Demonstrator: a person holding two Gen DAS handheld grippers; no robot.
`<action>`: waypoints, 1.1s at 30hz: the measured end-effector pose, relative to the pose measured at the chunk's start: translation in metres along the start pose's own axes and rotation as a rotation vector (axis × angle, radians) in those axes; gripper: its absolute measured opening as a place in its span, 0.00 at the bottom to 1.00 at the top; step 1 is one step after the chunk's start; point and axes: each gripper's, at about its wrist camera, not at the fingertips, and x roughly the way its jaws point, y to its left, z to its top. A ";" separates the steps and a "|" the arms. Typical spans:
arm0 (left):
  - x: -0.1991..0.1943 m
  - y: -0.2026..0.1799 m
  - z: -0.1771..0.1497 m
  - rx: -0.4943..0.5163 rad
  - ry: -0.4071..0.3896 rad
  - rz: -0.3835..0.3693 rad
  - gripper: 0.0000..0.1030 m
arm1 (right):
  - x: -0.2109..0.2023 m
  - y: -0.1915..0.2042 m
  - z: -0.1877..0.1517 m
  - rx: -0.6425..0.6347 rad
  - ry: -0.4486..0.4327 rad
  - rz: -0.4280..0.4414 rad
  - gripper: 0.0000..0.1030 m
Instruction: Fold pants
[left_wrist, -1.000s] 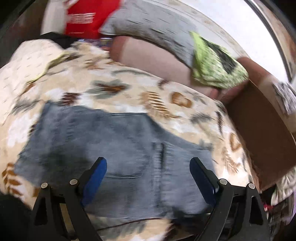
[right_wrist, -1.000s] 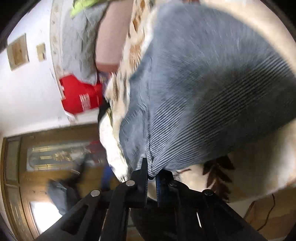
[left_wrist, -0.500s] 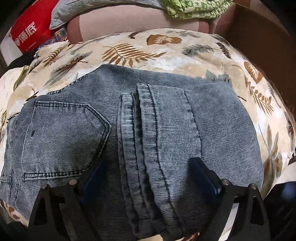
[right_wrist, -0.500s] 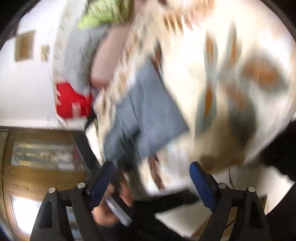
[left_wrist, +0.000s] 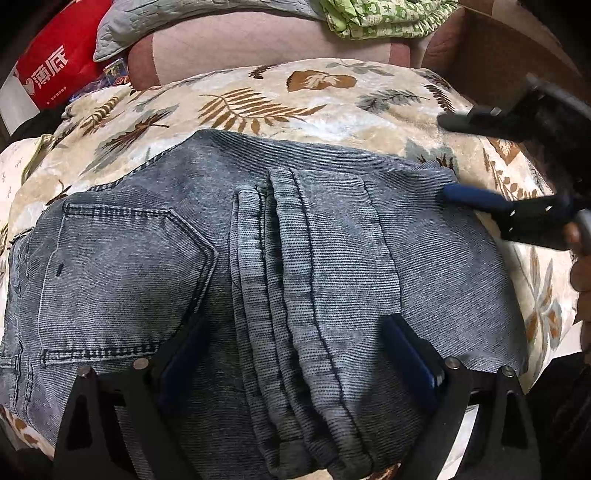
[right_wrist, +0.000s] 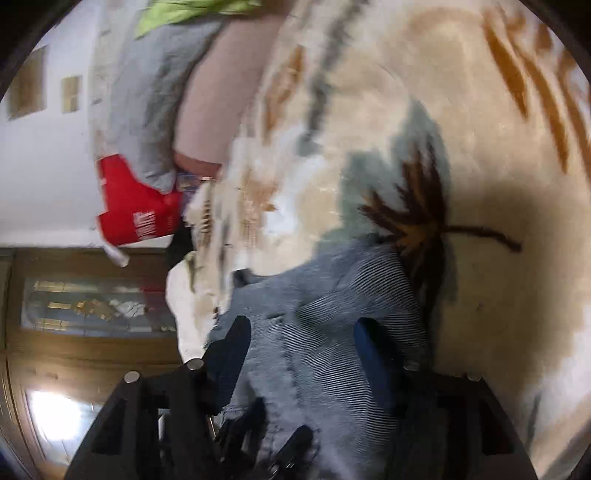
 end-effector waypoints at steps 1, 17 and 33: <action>0.000 -0.001 0.000 -0.005 -0.003 0.004 0.94 | -0.001 0.001 -0.001 -0.018 -0.009 -0.008 0.61; 0.000 -0.002 -0.001 -0.007 0.000 0.010 0.94 | -0.028 -0.019 -0.090 -0.029 0.109 -0.056 0.57; -0.015 0.008 -0.002 -0.048 -0.020 -0.038 0.94 | -0.063 0.005 -0.091 -0.159 0.015 -0.119 0.65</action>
